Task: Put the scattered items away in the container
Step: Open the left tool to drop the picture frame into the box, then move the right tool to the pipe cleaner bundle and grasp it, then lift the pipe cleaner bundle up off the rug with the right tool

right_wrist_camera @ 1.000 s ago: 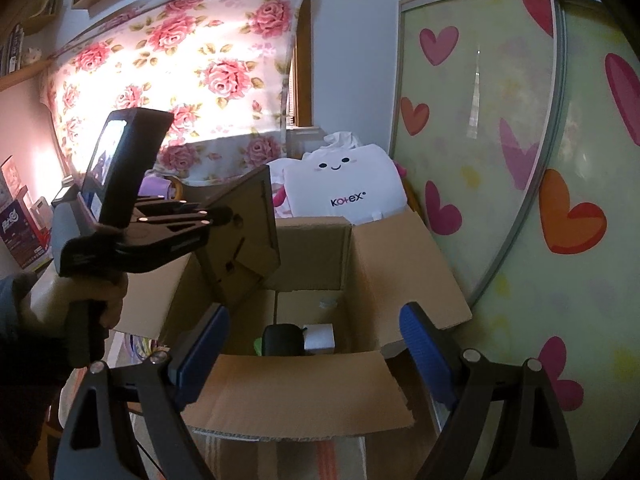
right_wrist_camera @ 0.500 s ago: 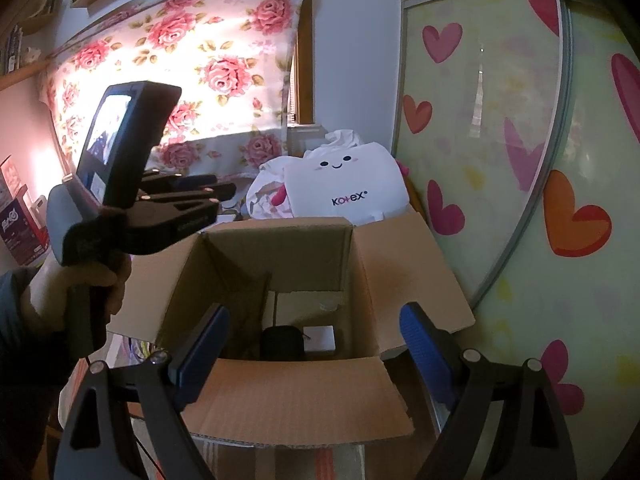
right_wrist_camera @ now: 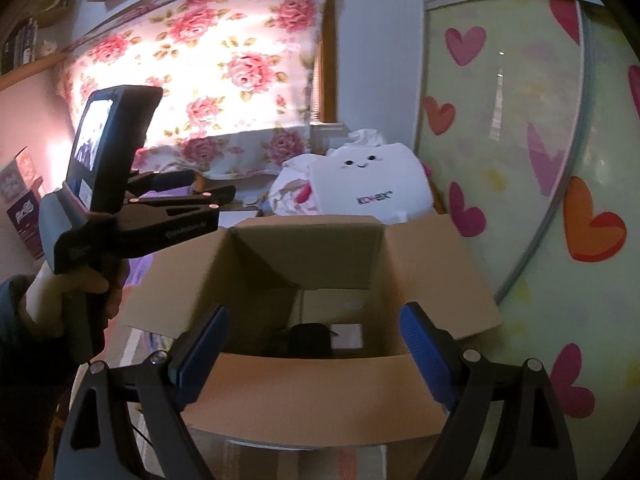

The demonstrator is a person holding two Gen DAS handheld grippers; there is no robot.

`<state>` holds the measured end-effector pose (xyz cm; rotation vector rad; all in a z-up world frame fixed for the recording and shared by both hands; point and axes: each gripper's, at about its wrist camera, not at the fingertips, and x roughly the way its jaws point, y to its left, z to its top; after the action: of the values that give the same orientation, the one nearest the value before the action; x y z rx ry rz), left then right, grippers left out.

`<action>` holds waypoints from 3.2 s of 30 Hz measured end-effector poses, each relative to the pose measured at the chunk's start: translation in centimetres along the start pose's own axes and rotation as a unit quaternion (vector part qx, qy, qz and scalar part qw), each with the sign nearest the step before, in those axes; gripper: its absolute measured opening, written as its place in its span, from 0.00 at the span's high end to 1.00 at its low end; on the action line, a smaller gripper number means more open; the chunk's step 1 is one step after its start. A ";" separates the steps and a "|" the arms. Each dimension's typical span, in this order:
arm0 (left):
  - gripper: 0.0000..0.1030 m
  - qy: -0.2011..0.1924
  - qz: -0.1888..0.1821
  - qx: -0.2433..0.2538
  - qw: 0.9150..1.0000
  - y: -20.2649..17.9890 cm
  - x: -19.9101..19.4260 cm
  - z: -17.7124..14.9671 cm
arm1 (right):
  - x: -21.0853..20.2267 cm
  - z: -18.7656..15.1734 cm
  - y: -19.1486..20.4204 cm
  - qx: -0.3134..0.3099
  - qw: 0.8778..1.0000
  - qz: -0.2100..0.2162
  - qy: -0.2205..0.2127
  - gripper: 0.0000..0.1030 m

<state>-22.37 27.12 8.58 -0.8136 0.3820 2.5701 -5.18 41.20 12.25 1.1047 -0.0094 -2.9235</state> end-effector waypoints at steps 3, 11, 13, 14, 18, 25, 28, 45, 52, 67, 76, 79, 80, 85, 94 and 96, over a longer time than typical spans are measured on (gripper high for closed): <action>0.41 0.000 0.015 -0.016 1.000 2.4 -1.3 -1.4 | 0.2 -0.1 1.5 -0.006 1.000 0.011 0.002 0.13; 0.40 0.000 0.057 -0.052 0.997 8.8 -5.2 -5.7 | 1.3 -0.8 7.3 -0.023 0.999 0.045 0.010 0.13; 0.39 0.001 0.064 -0.059 0.996 10.2 -6.2 -6.8 | 1.7 -1.3 9.2 -0.026 0.998 0.055 0.013 0.13; 0.38 0.001 0.068 -0.062 0.996 10.9 -6.7 -7.4 | 2.0 -1.5 10.0 -0.028 0.998 0.059 0.016 0.13; 0.37 -0.001 0.083 -0.085 0.993 14.0 -8.9 -9.5 | 3.0 -2.1 13.3 -0.037 0.996 0.078 0.026 0.13; 0.33 0.020 0.115 -0.117 0.986 19.2 -11.0 -14.6 | 4.9 -4.0 19.2 -0.065 0.992 0.103 0.039 0.13; 0.33 0.031 0.124 -0.131 0.983 20.9 -11.1 -16.5 | 6.5 -5.0 21.5 -0.076 0.990 0.109 0.053 0.13; 0.33 0.077 0.148 -0.155 0.974 24.3 -9.0 -25.3 | 14.8 -12.9 27.6 -0.106 0.989 0.093 0.038 0.13; 0.33 0.109 0.127 -0.165 0.972 24.4 -5.7 -28.8 | 19.9 -14.7 27.8 -0.092 0.992 0.076 0.050 0.13; 0.33 0.127 0.058 -0.162 0.977 23.8 -0.4 -31.8 | 27.5 -16.7 26.3 -0.078 0.995 0.030 0.059 0.13; 0.33 0.135 0.063 -0.166 0.975 24.6 0.2 -33.0 | 30.8 -17.7 26.0 -0.064 0.994 0.036 0.079 0.16; 0.33 0.137 0.064 -0.172 0.973 25.0 0.4 -33.3 | 31.5 -18.0 26.1 -0.068 0.993 0.032 0.087 0.22; 0.33 0.137 0.064 -0.173 0.973 25.1 0.4 -33.4 | 31.7 -18.1 26.1 -0.068 0.993 0.033 0.091 0.23; 0.33 0.137 0.063 -0.174 0.973 25.2 0.6 -33.5 | 32.1 -18.5 25.7 -0.051 0.993 0.044 0.102 0.46; 0.33 0.142 0.052 -0.168 0.974 24.8 1.0 -33.5 | 31.4 -18.7 25.6 -0.047 0.993 0.055 0.096 0.70; 0.33 0.143 0.043 -0.164 0.975 24.6 1.1 -33.5 | 30.9 -18.7 25.5 -0.044 0.993 0.060 0.094 0.71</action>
<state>-18.44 -6.65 -15.32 -1.3190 0.0737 2.6377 -15.64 15.16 -21.93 1.3096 0.0546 -2.6778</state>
